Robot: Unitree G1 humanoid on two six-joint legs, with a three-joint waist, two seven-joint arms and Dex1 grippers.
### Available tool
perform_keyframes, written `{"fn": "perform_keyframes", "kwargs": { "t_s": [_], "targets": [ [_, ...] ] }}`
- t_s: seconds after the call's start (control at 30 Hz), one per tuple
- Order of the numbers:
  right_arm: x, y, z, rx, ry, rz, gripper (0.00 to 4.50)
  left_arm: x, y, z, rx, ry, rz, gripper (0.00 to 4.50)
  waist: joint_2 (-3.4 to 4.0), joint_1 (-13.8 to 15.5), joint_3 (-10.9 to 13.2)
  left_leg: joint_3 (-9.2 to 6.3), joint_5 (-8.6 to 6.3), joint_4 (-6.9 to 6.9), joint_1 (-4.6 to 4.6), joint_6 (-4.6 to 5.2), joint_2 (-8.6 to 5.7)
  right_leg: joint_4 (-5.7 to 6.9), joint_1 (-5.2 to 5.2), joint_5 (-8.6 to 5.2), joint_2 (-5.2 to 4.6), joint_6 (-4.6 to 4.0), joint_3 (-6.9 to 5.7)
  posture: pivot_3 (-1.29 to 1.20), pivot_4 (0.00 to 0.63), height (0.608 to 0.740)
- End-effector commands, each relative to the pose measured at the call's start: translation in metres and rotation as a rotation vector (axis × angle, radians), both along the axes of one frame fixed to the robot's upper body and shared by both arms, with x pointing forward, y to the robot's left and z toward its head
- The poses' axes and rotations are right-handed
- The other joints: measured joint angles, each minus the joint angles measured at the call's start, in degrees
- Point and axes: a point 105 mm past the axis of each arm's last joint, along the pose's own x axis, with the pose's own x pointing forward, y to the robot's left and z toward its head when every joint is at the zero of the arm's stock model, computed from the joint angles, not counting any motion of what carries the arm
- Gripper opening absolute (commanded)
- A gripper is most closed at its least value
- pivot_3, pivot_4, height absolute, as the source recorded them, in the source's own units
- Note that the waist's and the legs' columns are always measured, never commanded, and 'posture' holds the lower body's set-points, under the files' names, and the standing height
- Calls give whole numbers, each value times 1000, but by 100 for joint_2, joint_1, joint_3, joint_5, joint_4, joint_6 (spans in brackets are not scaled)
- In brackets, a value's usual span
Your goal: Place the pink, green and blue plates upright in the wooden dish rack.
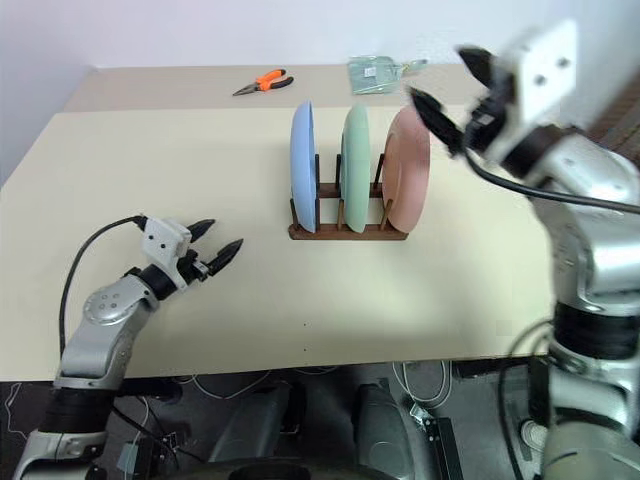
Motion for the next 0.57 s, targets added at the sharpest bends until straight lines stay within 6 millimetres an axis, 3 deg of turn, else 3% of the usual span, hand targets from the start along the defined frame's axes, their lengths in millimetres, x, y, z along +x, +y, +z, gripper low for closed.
{"fn": "perform_keyframes", "kwargs": {
  "t_s": [0.03,0.13,0.2,0.4,0.57],
  "targets": [
    [-6,-26,-30,-11,74,-35,3547,-1,12,11,47,-61,33,3502,9,-17,-1,2,-1,0,0,2,0,-2,-1,0,-1,0,1,0,150,740],
    [-9,-37,-70,-16,167,-53,3547,-5,15,11,52,-60,46,3502,19,-31,0,5,-2,0,1,3,0,-1,-2,0,-3,1,4,0,150,740],
    [-7,-38,-85,-2,189,-57,3547,-8,16,12,55,-62,47,3502,20,-45,0,5,-2,-2,3,2,1,0,-2,0,-3,1,4,0,150,740],
    [0,-35,-110,26,223,-41,3547,-15,19,8,57,-50,74,3502,20,-13,0,5,-3,1,3,1,1,-1,-2,0,-5,0,4,0,150,740],
    [8,-30,-113,26,218,-22,3547,-18,16,10,25,-46,78,3502,21,-5,1,5,-4,0,3,1,1,-6,-1,0,-6,-1,4,0,150,740]
  ]
}}
